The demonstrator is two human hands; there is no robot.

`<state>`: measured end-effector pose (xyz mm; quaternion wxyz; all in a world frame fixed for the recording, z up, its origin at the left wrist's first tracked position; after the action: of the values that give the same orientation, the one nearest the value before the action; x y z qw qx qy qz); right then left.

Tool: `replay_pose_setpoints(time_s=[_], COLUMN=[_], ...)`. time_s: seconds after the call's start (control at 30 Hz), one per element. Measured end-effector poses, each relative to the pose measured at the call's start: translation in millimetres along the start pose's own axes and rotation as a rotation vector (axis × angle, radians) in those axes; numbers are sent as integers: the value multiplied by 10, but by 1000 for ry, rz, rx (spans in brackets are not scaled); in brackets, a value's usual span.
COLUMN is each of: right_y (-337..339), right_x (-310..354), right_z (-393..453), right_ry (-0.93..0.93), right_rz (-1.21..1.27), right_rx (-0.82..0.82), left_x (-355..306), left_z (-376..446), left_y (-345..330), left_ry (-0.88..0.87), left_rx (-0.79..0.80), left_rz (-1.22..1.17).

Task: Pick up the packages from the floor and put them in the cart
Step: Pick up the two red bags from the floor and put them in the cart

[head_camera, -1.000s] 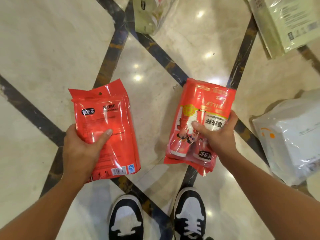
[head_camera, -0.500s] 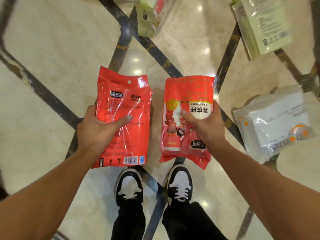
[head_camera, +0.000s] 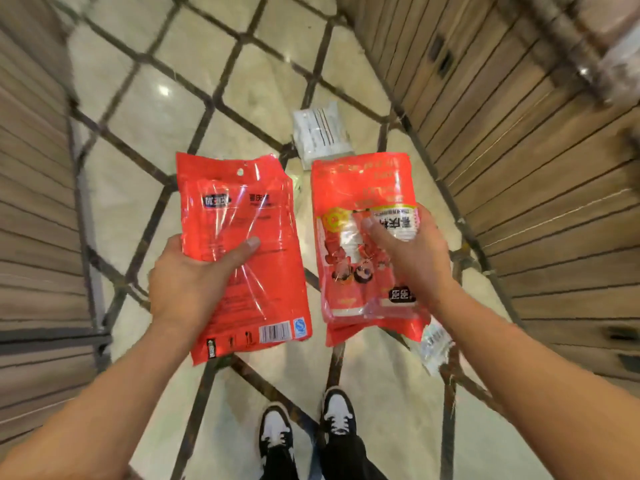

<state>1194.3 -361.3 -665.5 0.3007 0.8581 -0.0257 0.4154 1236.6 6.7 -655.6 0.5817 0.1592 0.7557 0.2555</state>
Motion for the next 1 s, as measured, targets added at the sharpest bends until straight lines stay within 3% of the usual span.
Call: replay_pose_setpoints(time_s=[0.23,0.5,0.73,1.0], right_y=[1824,3621,4906,5773], right_x=[1935,2954,2665,1270], right_z=[-997,-2448,-3920,-6165], right_ry=[184,382,377,115], right_rz=[148,308,400,413], right_rx=[-128,-386,-745,-1137], left_x=[-2474,-4699,-5826,-6543], left_z=[-284,-1051,-1848,-3744], left_y=[1107,1667,1409,610], left_ry=[-238,-545,-777,-971], left_rx=[-86,25,329,804], left_rz=[-146,-215,-323,-427])
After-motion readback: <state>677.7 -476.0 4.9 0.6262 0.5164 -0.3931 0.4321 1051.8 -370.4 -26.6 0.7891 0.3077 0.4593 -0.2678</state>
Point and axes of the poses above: each hand's wrist, its own z-axis towards the middle knuckle, its own y-axis out of the back of the hand, x = y × z, the point moved 10 cm from there along z, towards the middle knuckle, and after that the axes turned 11 degrees about -y, right-handed, at the moved point
